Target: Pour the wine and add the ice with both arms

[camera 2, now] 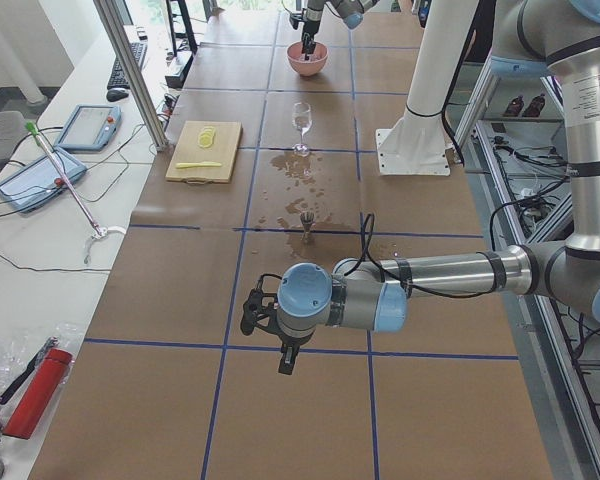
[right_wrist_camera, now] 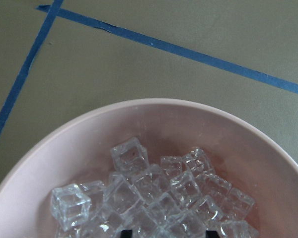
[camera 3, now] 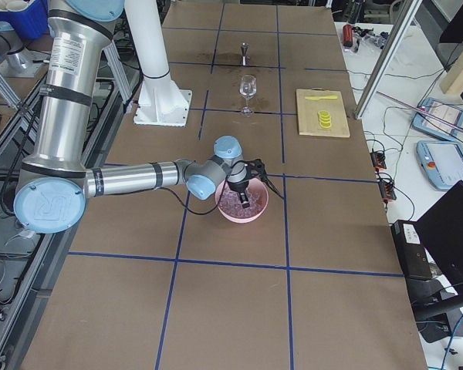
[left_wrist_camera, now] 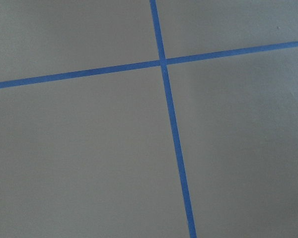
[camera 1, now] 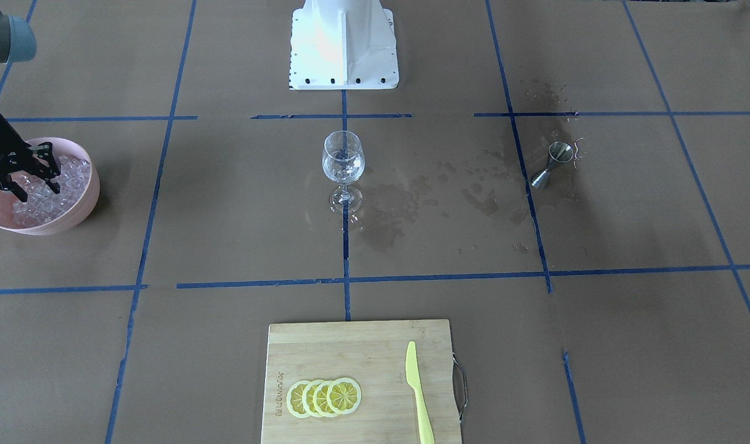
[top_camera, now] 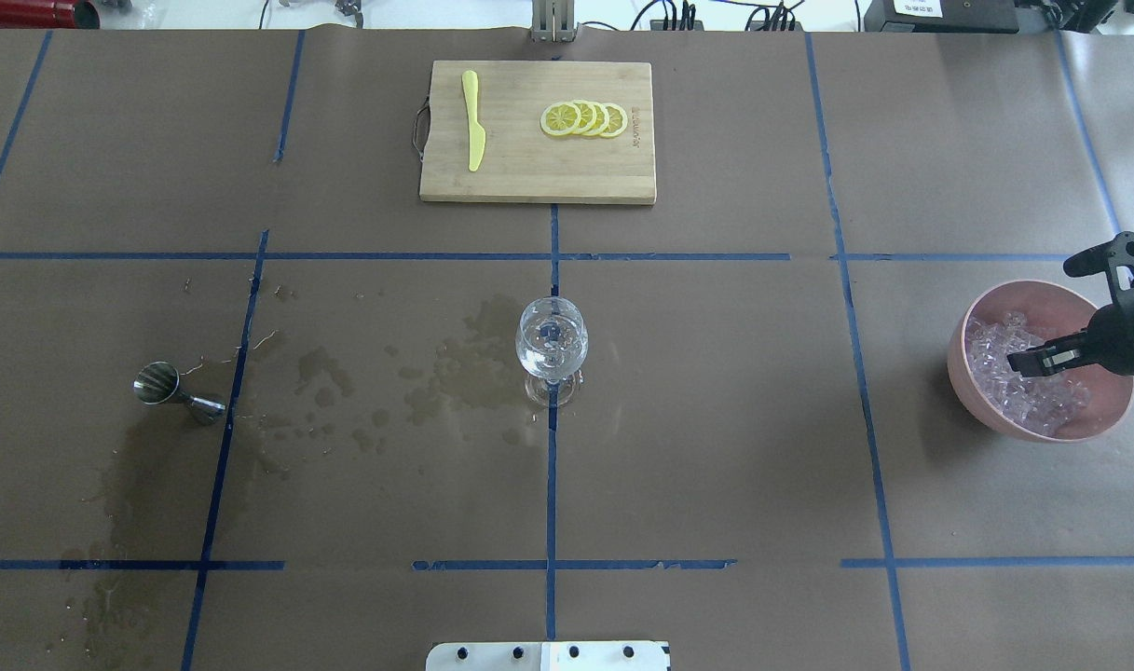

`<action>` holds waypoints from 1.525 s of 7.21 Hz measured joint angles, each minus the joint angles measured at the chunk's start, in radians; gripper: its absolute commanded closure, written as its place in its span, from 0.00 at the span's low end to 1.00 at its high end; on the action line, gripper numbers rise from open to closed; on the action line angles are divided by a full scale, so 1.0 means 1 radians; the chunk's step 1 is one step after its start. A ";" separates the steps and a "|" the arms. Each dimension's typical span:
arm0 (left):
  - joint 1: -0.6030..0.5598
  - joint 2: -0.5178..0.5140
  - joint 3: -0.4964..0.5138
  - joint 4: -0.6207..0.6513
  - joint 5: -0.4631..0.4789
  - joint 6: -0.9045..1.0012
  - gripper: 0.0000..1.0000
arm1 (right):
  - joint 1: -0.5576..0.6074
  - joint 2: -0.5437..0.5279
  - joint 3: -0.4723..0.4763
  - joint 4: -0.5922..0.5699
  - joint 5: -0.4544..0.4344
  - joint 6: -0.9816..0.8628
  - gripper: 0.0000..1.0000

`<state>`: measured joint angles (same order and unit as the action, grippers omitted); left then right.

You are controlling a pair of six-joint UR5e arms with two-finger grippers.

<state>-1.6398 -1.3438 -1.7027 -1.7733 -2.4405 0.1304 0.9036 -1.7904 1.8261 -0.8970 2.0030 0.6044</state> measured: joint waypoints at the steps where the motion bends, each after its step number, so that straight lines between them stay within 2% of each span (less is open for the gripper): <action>1: 0.000 0.000 0.000 0.000 0.000 0.000 0.00 | 0.000 0.000 0.001 0.001 0.000 -0.002 1.00; 4: 0.000 0.000 0.000 0.000 0.000 0.000 0.00 | 0.003 0.002 0.021 0.001 0.005 -0.033 1.00; 7: 0.000 0.000 0.000 0.000 0.000 0.000 0.00 | 0.047 0.011 0.122 -0.036 0.046 -0.031 1.00; 8: 0.000 -0.001 -0.002 0.000 0.000 0.000 0.00 | 0.065 0.050 0.171 -0.119 0.068 -0.028 1.00; 9: 0.000 -0.002 -0.005 0.000 -0.001 0.001 0.00 | 0.079 0.128 0.220 -0.254 0.081 -0.025 1.00; 11: 0.001 -0.005 -0.011 0.000 -0.002 0.001 0.00 | 0.075 0.325 0.260 -0.501 0.089 -0.005 1.00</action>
<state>-1.6391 -1.3483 -1.7139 -1.7737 -2.4420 0.1319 0.9781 -1.4658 2.0858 -1.3980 2.0919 0.5989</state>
